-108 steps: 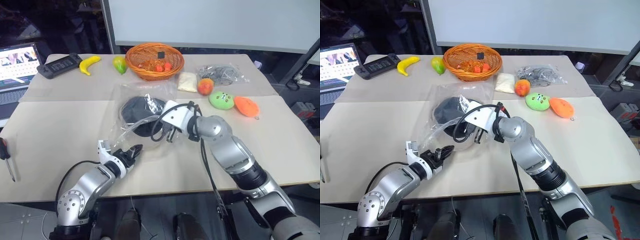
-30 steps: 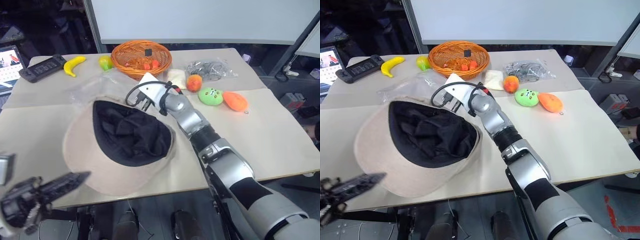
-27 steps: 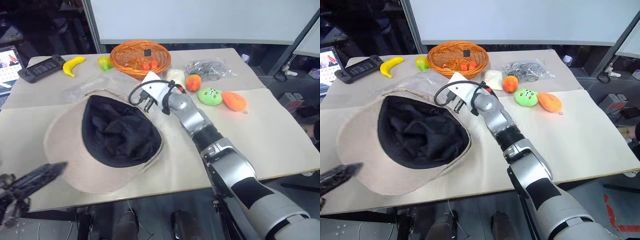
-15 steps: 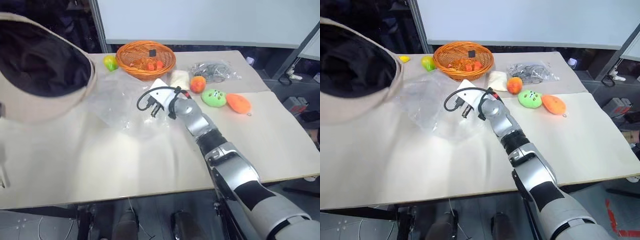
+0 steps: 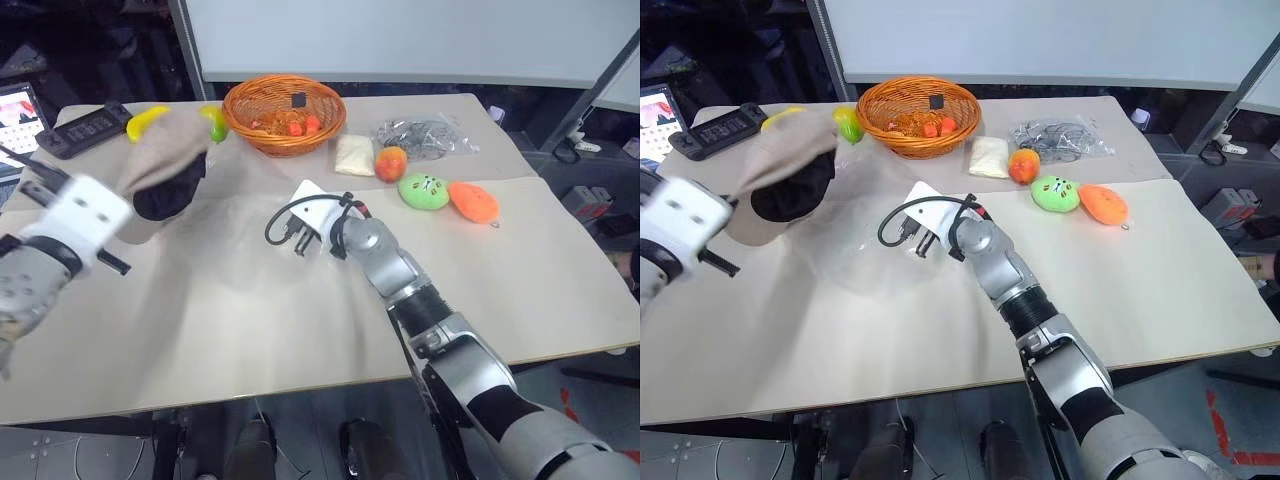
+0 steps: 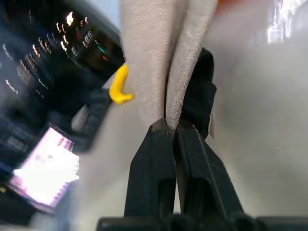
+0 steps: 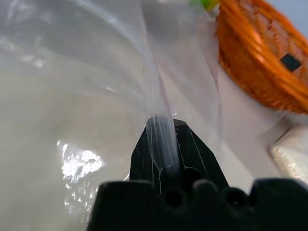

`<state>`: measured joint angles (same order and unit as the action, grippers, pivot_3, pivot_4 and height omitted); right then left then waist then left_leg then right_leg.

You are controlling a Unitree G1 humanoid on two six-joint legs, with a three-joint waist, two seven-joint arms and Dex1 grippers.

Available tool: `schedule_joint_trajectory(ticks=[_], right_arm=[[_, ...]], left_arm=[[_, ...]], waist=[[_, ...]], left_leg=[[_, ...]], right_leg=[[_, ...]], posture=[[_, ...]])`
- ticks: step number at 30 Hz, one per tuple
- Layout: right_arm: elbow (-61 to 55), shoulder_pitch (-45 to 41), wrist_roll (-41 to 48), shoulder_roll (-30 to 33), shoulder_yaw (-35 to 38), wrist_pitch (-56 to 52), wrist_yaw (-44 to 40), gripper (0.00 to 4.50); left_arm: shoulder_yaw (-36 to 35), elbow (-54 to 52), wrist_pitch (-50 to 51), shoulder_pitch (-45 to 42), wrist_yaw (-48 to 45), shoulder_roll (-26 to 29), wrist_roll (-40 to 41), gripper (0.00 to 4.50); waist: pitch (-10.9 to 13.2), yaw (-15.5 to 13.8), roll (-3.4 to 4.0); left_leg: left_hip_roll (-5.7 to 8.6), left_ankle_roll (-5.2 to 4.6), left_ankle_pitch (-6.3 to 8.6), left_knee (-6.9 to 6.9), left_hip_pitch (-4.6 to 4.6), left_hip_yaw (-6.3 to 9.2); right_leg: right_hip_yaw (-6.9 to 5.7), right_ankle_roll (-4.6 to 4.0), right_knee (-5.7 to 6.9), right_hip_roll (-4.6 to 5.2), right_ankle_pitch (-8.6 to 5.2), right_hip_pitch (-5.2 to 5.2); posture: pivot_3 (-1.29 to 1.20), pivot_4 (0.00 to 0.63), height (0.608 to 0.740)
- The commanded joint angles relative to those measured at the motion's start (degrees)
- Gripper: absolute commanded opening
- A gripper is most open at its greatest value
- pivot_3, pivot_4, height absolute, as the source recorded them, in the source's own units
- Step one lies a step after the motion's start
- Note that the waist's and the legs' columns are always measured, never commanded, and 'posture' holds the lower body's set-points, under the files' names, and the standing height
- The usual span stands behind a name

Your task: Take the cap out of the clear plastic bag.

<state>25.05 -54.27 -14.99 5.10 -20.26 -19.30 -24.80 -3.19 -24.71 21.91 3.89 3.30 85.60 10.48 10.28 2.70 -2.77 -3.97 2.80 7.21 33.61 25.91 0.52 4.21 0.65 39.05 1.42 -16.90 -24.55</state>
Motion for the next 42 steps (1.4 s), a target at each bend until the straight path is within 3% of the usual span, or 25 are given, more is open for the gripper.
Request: schedule_joint_trajectory(ticks=[1,3,5,11,14,16,25,27,28,33,36,39,42], right_arm=[[-5.1,0.5,-1.1,0.1,-0.4,-1.9,0.1,0.00],[-6.7,1.4,-1.9,0.3,-1.1,-3.1,-0.2,0.00],[-8.5,2.2,-2.1,0.5,-1.5,-4.3,-0.8,0.00],[-12.0,7.1,-3.3,1.7,-4.9,-5.3,-3.5,0.00],[-10.1,8.6,-6.2,3.6,-6.9,-2.5,-1.8,1.01],[-7.7,9.3,-6.9,4.4,-7.0,-0.7,-0.3,1.39],[-3.2,9.6,-7.6,7.1,-6.1,3.8,-0.3,4.38],[-4.5,10.2,-7.2,8.4,-6.0,4.0,-2.6,4.50],[-5.8,10.8,-6.8,9.6,-6.0,3.9,-4.7,4.50],[-16.6,16.4,-2.2,20.7,-6.9,6.8,-21.7,4.50],[-19.8,17.5,1.9,24.5,-3.1,4.8,-26.3,4.50],[-21.0,18.1,11.6,27.2,4.9,-2.5,-32.3,4.50],[-17.5,16.3,17.3,27.0,12.3,-7.0,-31.1,4.50]], left_arm=[[11.5,2.1,-4.3,-0.9,4.3,-4.4,-26.6,0.03],[17.7,5.5,-6.4,-0.1,7.2,-12.7,-34.3,0.03],[22.0,9.3,-8.3,1.5,6.6,-17.5,-39.6,0.03],[21.6,17.3,-12.3,3.3,6.3,-27.7,-44.2,0.03],[18.4,18.6,-13.7,3.8,6.4,-31.1,-44.7,0.00],[16.6,19.0,-14.1,4.1,6.1,-32.6,-44.7,0.69],[11.6,19.5,-17.4,6.4,3.6,-36.3,-46.2,3.66],[10.8,19.3,-18.2,7.4,2.5,-36.6,-46.2,4.32],[10.1,18.8,-18.7,8.3,1.9,-36.6,-46.0,4.45],[2.8,13.3,-21.5,17.9,-4.4,-35.6,-40.5,4.45],[-3.9,9.2,-19.5,23.7,-9.8,-37.7,-33.6,4.45],[-13.9,3.6,-13.6,25.2,-14.3,-45.4,-17.9,4.45],[-23.3,0.4,-6.9,21.7,-14.4,-54.2,-4.1,4.45]], waist=[[0.0,-0.1,0.07],[0.0,-0.2,0.10],[0.0,-0.3,0.00],[-0.4,-0.7,0.48],[-0.7,-0.6,1.00],[-0.8,-0.5,1.15],[-1.1,-0.1,1.15],[-1.1,-0.1,1.14],[-1.1,-0.1,1.14],[-1.2,-0.1,1.17],[-1.2,0.3,1.15],[-1.2,1.2,1.14],[-1.1,1.5,1.00]], left_leg=[[0.01,0.00,0.00,0.01,0.00,-0.11],[-0.01,-0.01,0.00,0.10,0.02,-0.15],[-0.02,-0.01,0.01,0.15,0.02,-0.16],[-0.03,-0.01,0.01,0.23,-0.39,-0.14],[-0.01,-0.03,0.01,0.23,-0.68,-0.17],[-0.01,-0.05,-0.01,0.23,-0.69,-0.17],[0.00,-0.07,-0.01,0.25,-0.73,-0.19],[0.00,-0.07,-0.01,0.26,-0.81,-0.19],[0.00,-0.07,0.00,0.25,-0.92,-0.19],[0.03,-0.19,0.18,0.21,-1.44,-0.24],[0.02,-0.44,0.40,0.22,-1.76,-0.44],[-0.01,-0.52,0.46,0.18,-2.05,-0.58],[-0.01,-0.54,0.47,0.24,-2.10,-0.62]], right_leg=[[0.06,0.02,0.00,0.03,0.01,0.00],[0.04,0.05,0.03,0.03,0.01,0.00],[0.03,0.06,0.06,0.05,0.02,0.01],[-0.01,0.06,0.19,0.11,0.04,0.41],[0.03,0.08,0.21,0.12,0.02,0.62],[0.05,0.08,0.26,0.11,0.02,0.60],[0.17,0.09,0.29,0.08,0.02,0.65],[0.17,0.10,0.29,0.08,0.02,0.76],[0.16,0.11,0.27,0.08,0.02,0.89],[0.16,0.20,-0.01,0.17,-0.09,1.50],[0.34,0.18,-0.09,0.21,-0.17,1.79],[0.49,0.12,-0.09,0.19,-0.26,1.99],[0.54,0.17,-0.10,0.19,-0.29,2.08]], posture=[[0.00,0.150,0.740],[0.00,0.150,0.740],[0.00,0.150,0.740],[0.00,0.150,0.740],[0.00,0.150,0.740],[0.00,0.150,0.740],[0.00,0.150,0.740],[0.00,0.150,0.740],[0.00,0.150,0.740],[0.00,0.150,0.740],[0.00,0.150,0.740],[0.00,0.150,0.740],[0.00,0.150,0.740]])
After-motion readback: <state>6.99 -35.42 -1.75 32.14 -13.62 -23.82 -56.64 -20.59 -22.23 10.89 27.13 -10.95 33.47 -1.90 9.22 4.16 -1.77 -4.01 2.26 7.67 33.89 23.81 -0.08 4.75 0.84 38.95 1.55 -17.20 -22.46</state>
